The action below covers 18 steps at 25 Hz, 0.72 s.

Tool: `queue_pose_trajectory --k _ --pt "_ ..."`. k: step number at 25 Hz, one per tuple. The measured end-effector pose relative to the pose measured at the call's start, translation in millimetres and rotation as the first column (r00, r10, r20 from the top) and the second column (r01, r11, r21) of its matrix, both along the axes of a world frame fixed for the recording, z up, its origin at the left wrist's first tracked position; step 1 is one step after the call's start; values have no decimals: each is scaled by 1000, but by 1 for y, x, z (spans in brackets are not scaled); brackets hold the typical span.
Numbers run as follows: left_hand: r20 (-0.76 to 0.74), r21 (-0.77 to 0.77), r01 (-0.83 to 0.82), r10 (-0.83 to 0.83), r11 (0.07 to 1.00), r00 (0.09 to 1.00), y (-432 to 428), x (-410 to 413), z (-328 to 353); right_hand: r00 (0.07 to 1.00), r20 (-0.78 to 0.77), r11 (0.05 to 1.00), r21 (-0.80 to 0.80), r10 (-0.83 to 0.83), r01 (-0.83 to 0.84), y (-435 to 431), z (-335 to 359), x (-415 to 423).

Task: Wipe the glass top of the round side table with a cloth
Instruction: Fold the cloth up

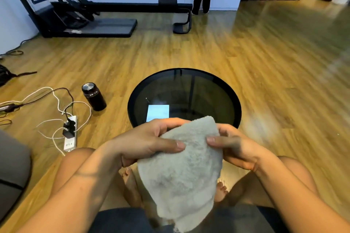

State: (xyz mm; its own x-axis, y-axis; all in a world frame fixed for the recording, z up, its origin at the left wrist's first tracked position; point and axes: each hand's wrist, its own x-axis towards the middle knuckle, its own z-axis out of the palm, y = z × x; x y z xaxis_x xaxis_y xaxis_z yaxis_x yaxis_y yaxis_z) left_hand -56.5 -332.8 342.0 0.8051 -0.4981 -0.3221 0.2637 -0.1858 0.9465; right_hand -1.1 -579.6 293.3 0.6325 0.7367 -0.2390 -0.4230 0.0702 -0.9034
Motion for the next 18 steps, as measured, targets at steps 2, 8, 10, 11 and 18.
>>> queue_pose_trajectory --k 2,8,10,11,18 --pt "2 -19 -180 180 984 984 11 -2 -14 991 5 989 -57 -135 135 7 10 3" --pt "127 -228 -538 572 812 810 8 -10 -46 874 80 858 -169 -479 485 31 29 19" --pt "264 -97 -501 508 860 820 11 -5 -49 905 66 894 -140 -421 426 43 40 21" --pt "297 -46 -505 494 862 817 15 -2 -49 924 97 916 -131 -369 379 47 46 23" --pt "683 437 -668 262 602 682 76 27 -38 457 743 601 -667 488 442 95 59 44"
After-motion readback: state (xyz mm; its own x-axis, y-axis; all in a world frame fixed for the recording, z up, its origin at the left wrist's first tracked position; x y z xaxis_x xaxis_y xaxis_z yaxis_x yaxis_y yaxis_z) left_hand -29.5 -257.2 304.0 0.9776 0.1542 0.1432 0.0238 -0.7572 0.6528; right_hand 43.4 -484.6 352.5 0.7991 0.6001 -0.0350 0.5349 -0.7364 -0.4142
